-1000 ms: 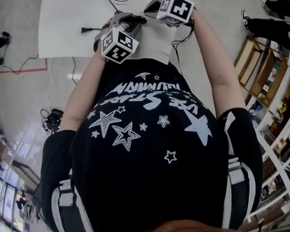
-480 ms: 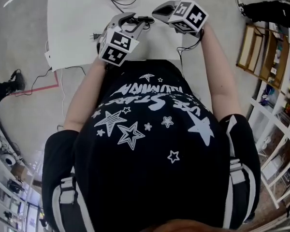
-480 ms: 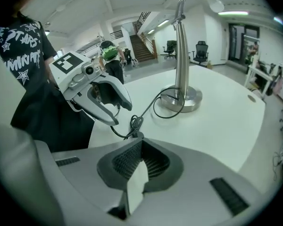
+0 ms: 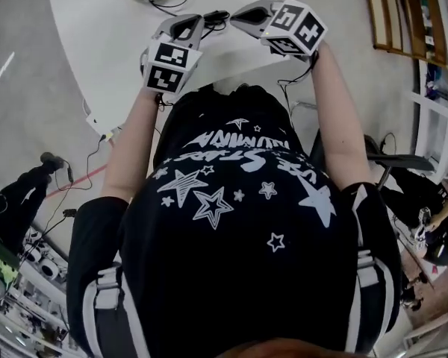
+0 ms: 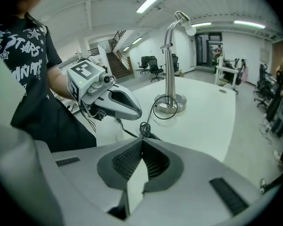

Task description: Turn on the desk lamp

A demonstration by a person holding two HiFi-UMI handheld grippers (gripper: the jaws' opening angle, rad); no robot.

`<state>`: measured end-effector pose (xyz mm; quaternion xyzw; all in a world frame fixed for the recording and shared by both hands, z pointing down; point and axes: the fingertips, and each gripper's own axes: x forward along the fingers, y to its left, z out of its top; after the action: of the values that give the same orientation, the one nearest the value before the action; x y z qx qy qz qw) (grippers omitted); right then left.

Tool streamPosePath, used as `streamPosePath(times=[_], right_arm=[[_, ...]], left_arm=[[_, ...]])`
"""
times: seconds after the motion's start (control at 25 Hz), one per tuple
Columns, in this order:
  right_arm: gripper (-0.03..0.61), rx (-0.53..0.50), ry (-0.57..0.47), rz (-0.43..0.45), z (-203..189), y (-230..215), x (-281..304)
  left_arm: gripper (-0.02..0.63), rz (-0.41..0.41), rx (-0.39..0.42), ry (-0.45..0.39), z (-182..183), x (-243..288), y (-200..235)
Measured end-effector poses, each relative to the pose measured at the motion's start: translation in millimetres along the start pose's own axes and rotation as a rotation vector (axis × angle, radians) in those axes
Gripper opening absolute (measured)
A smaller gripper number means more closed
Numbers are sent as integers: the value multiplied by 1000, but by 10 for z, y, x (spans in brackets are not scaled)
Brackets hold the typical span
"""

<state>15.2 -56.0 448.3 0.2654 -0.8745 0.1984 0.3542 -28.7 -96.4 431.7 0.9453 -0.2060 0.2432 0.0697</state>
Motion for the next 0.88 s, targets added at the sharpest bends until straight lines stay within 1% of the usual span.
streamPosePath(times=[0.12,0.24,0.32,0.48,0.6,0.76,0.88], right_arm=[[3,46,-44,-44,-42,113,-162],[3,100,-127,-79,-6,312,-304],[3,124,-187,-103,-10,434,-424],[3,169,-290,-163,-164,603,-713],[3,207,-363,-195,-262,821,-788],[3,238,-424,-214,-294,1152,-848],[3,227,-452,-227,-278,1448,-912]], left_arm=[[8,-18,13,-6,77,-38,-100],[8,-20,27,-2,78,-162,-182],[8,-11,37,-2,99,-230,-261],[8,21,46,-9,198,-323,-504],[8,40,44,-26,166,-523,-665],[8,57,39,-40,70,-828,-818],[8,65,41,-60,14,-1082,-981]])
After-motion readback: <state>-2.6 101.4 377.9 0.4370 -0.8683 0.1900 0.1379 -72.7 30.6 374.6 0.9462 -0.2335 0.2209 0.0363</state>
